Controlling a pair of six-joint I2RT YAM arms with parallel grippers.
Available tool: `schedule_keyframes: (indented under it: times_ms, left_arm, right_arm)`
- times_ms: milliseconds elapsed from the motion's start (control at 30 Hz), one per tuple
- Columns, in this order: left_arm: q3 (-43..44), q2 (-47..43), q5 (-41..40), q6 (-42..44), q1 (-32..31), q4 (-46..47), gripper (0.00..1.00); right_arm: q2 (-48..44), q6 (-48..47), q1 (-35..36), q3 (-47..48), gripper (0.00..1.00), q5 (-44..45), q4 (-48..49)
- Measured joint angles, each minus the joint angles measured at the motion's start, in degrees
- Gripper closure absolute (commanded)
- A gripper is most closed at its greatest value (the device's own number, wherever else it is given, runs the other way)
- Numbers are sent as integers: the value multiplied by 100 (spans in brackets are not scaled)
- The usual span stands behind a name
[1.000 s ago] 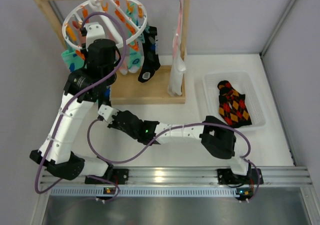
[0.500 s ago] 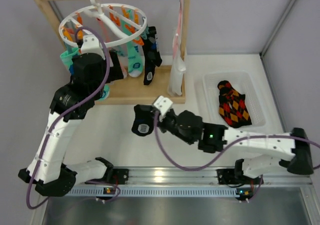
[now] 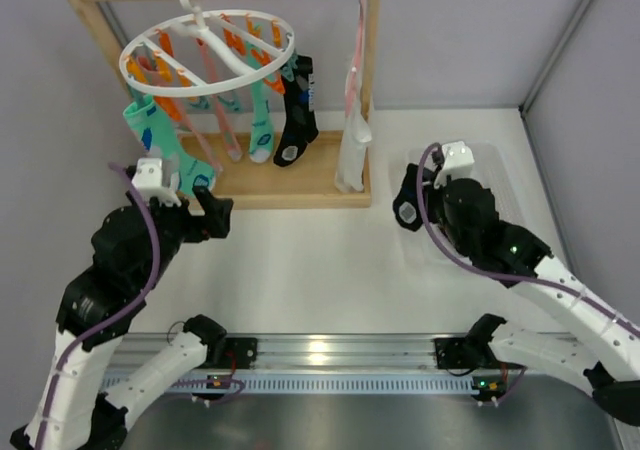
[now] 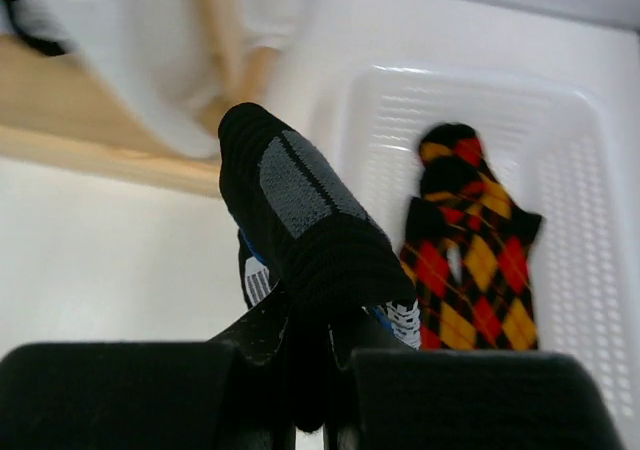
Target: Remove the socks clipped to the hanger
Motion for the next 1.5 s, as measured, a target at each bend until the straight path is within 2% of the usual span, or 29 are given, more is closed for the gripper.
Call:
schedule_keyframes:
  times_ms: [100,200,333,467,567,800,867,967,1067,1100,1133,1200,1233,1300,1400,1500]
  left_arm:
    - [-579,-695,-313,-57,0,17,2]
    - [-1086,-1121,-579,-142,0,50,2]
    - [-1832,-1456,-909,-208,0,199,2]
    - [-2428,-1700,-1141,-308,0,293,2]
    - [-2511,-1873,-1266,-341,0,323,2]
    - [-2514,-2083,-1460,-380,0,474,2]
    - [-2514,-2048,-1462,-382,0,481,2]
    - [-2514,-1991,-1460,-382,0,481,2]
    - [-2516,-1985,-1456,-382,0,483,2]
    - [-2516,-1985,-1456,-382,0,483,2]
    - [-2516,-1985,-1456,-382,0,483,2]
    - [-2518,-1982,-1453,-382,0,483,2]
    - [-2520,-1982,-1453,-382,0,485,2]
    - [-2522,-1982,-1453,-382,0,485,2]
    - [-2524,-1982,-1456,-382,0,487,2]
    - [-2524,-1982,-1473,-382,0,487,2]
  right_arm:
    - [450,76,-1364,168,100,-227,-181]
    - [835,138,-2387,190,100,-511,-184]
    - [1298,173,-3185,306,100,-741,-136]
    - [2022,173,-3563,651,100,-852,-59]
    - [2380,173,-3814,785,100,-844,-26]
    - [2428,85,-4234,1499,100,-1088,-114]
    - [2430,35,-4236,1733,97,-1213,-59]
    - [2433,28,-4236,1661,92,-1491,101]
    - [2461,83,-4232,1078,88,-1932,404]
    - [2500,120,-4227,885,83,-2074,444]
    - [2568,162,-4207,697,54,-2190,461]
    - [2732,267,-4172,424,29,-2459,468]
    - [2774,306,-4155,356,13,-2559,461]
    - [2747,382,-4118,286,2,-2712,468]
    - [2299,463,-4028,74,1,-2920,627]
    - [1305,533,-3689,-289,1,-3082,813]
